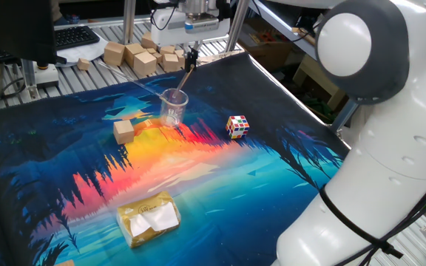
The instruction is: Shake the test tube
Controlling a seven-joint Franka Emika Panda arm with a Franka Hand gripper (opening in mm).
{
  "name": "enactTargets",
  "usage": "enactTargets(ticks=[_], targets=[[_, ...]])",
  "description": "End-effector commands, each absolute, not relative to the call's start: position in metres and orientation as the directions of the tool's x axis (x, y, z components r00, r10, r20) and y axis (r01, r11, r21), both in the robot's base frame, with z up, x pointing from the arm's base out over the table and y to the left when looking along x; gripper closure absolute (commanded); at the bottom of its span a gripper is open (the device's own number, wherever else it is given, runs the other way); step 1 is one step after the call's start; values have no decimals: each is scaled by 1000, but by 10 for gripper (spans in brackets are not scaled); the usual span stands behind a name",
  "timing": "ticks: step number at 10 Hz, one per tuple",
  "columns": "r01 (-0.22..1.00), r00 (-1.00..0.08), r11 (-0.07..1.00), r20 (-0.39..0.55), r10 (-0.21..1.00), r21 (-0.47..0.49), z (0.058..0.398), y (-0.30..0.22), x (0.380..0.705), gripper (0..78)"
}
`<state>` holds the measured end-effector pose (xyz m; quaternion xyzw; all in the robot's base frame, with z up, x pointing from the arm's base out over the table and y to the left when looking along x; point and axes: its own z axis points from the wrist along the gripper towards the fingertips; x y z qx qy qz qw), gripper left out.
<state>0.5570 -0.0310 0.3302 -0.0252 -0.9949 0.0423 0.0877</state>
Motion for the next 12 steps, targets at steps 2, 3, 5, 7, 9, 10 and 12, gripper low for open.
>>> enactTargets(ticks=[2,3,5,7,9,10,12], targets=[[34,-983,996,178,48,-83,330,-32,560,764],[33,-982,996,181,47,-81,327,-32,562,764],[27,-982,997,183,41,-75,323,-34,564,764],[22,-983,998,180,34,-67,315,-36,566,764],[25,-983,998,179,36,-65,312,-35,568,764],[25,-983,998,178,36,-65,311,-34,569,764],[22,-984,998,173,33,-64,304,-34,569,764]])
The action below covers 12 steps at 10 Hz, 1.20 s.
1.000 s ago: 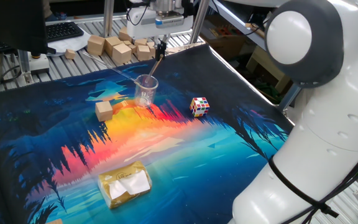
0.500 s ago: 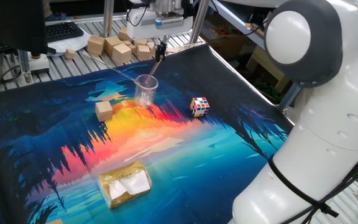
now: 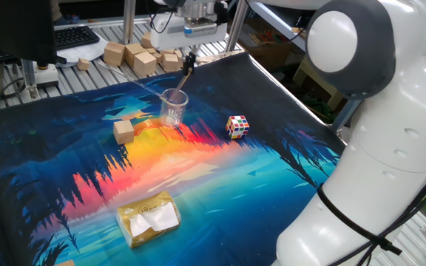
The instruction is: Shake the test tube
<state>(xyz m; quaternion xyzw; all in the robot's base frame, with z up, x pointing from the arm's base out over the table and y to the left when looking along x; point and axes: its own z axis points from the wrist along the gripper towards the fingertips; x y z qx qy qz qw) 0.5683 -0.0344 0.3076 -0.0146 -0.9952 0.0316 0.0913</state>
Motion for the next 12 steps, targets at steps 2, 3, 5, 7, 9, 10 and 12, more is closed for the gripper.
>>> enactTargets(ticks=[2,3,5,7,9,10,12], targets=[[12,-986,998,166,21,-58,296,-38,573,764],[5,-987,998,162,14,-56,292,-40,575,764],[0,-988,999,157,9,-54,288,-43,577,764],[1,-988,998,157,9,-56,286,-42,577,764],[-1,-989,999,148,7,-54,277,-41,577,764],[-3,-990,999,141,5,-54,273,-41,577,764],[-5,-991,999,132,2,-53,269,-42,577,764]])
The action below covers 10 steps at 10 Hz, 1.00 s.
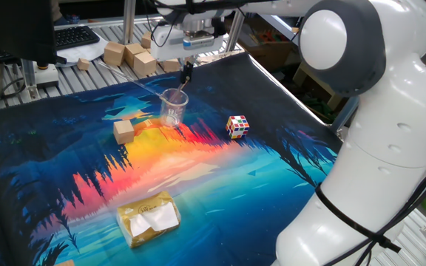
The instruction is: Shake the test tube
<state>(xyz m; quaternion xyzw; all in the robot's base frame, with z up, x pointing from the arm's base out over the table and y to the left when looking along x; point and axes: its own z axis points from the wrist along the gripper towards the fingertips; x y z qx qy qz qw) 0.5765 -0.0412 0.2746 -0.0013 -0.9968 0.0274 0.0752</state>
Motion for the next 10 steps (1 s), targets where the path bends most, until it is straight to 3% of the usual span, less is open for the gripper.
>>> enactTargets(ticks=[1,10], targets=[[-7,-992,999,124,-1,-50,266,-43,578,764],[-16,-997,999,70,-13,-44,239,-40,581,764]])
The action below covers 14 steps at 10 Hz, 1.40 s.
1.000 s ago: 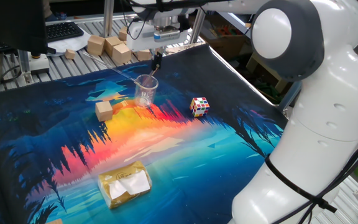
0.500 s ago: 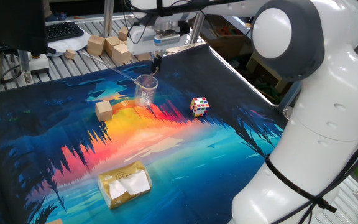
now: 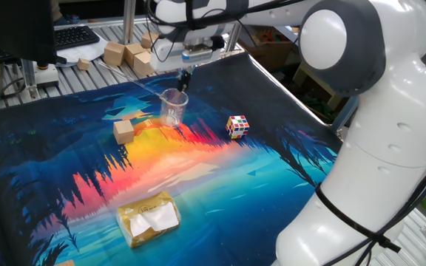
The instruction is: Shake the test tube
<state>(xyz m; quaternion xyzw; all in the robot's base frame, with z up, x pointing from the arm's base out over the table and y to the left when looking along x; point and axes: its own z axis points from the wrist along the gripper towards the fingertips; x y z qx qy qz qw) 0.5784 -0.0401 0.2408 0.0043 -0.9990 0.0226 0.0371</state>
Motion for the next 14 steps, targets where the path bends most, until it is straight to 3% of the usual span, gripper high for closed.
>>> enactTargets(ticks=[1,14], targets=[[-16,-997,999,71,-13,-44,239,-39,581,764],[22,-998,999,60,24,-37,232,-35,586,764]])
